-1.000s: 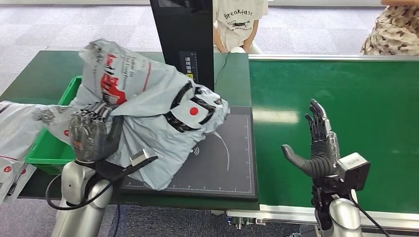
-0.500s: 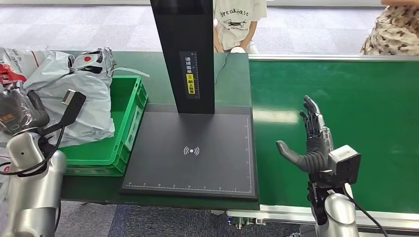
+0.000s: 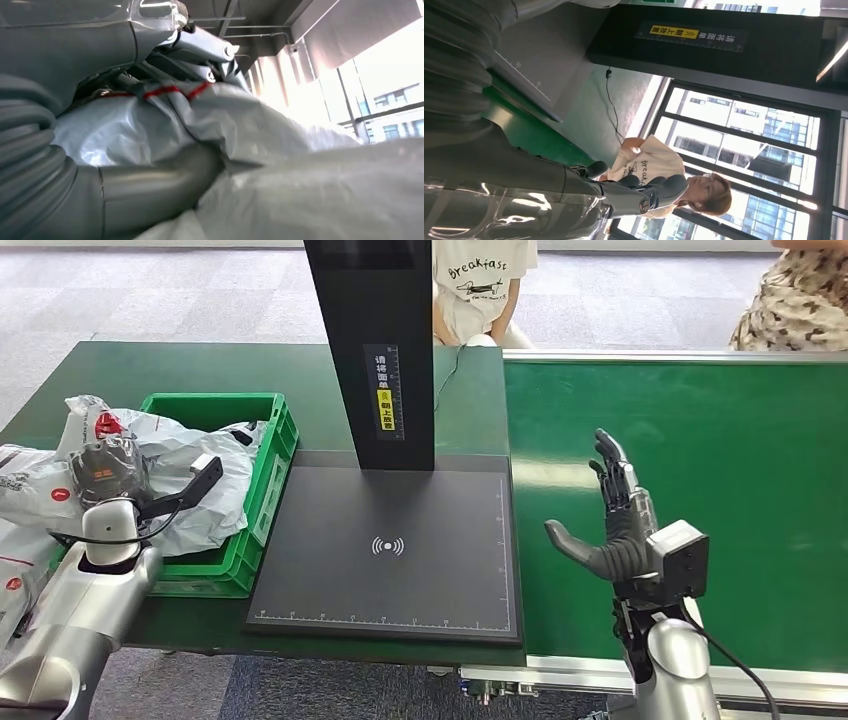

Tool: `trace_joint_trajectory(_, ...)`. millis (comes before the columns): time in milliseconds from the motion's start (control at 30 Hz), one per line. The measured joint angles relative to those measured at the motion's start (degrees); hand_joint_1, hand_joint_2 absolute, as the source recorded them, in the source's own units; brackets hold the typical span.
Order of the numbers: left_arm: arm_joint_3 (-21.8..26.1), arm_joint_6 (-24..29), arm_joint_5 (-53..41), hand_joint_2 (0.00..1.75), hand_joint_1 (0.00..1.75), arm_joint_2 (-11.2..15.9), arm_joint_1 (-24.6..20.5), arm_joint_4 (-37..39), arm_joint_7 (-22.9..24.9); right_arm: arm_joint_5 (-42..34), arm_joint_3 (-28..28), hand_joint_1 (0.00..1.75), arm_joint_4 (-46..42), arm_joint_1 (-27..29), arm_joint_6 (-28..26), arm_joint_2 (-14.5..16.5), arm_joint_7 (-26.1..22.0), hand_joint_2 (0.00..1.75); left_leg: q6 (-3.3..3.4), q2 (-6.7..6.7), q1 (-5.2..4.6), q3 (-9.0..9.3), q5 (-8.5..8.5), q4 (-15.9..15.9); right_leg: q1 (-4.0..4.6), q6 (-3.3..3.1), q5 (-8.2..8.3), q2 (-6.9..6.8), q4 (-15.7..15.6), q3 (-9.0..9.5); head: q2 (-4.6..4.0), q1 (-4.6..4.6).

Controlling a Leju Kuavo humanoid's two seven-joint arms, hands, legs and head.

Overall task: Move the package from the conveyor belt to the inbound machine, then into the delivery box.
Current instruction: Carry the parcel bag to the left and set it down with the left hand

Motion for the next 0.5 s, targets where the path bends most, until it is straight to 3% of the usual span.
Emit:
trace_joint_trajectory(233,0.0,9.1,0.1,1.75,0.00,-0.6,-0.5,0.0,-5.1,0.0,0.0,0.00,0.4,0.0,0.0,0.0,-0.2,1.75,0.00,0.00,0.00,0.01,0.01,0.0,0.00,0.00,0.01,0.00,0.0,0.00,0.00,0.00)
trace_joint_trajectory(400,4.1,13.4,5.1,1.75,0.00,-3.3,1.0,-5.6,-15.0,-0.3,0.0,0.00,0.4,0.2,-0.3,0.0,-0.7,1.75,0.00,0.01,0.00,0.01,0.00,0.0,-0.01,0.00,0.01,0.01,0.0,0.00,0.00,0.00)
trace_joint_trajectory(500,6.7,14.0,11.1,1.75,0.00,-6.3,3.9,-13.4,-23.4,-0.4,0.0,0.00,0.4,0.5,-0.6,0.0,-1.2,1.75,0.01,0.02,-0.02,0.00,-0.02,0.0,-0.03,0.01,0.00,0.02,0.0,0.00,0.00,-0.01)
